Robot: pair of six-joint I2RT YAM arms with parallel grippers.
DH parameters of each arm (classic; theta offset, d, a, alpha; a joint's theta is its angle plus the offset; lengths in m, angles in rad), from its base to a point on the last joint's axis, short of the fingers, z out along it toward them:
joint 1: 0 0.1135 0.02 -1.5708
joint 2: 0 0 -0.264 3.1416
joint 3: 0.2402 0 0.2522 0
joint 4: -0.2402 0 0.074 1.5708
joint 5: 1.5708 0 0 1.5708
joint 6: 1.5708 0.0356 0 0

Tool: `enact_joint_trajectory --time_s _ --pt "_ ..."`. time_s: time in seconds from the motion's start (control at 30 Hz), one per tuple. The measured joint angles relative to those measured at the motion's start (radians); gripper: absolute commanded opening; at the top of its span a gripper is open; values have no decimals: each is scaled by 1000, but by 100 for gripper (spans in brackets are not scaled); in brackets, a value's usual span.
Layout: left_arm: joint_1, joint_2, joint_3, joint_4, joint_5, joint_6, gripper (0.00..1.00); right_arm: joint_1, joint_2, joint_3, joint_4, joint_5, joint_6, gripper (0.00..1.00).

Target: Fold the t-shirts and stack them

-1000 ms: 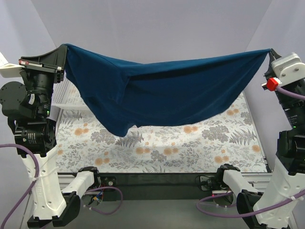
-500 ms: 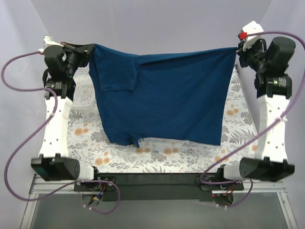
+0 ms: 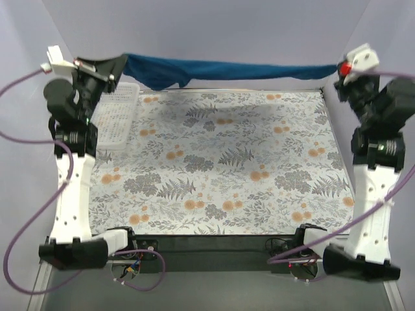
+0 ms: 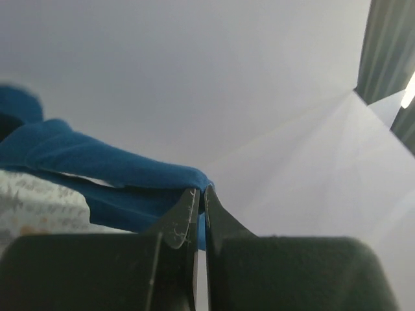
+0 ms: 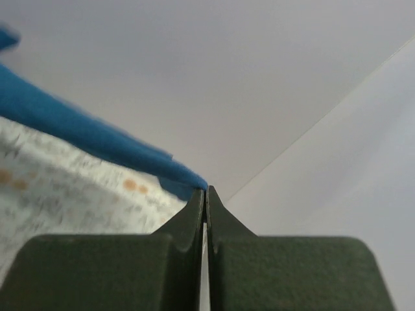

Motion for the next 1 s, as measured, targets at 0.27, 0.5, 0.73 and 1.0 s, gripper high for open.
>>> enact_joint_trajectory --time_s 0.27,0.5,0.73,1.0 --pt "-2 -290 -762 208 199 -9 0 0 -393 -766 93 -97 -203 1" --pt "-7 -423 -1167 -86 259 16 0 0 -584 -1212 -106 -126 -459 1" --pt "-10 -511 -1083 -380 209 125 0 0 -727 -1246 -275 -114 -659 1" --pt "-16 -517 -1057 -557 185 180 0 0 -777 -1245 -416 -51 -767 1"
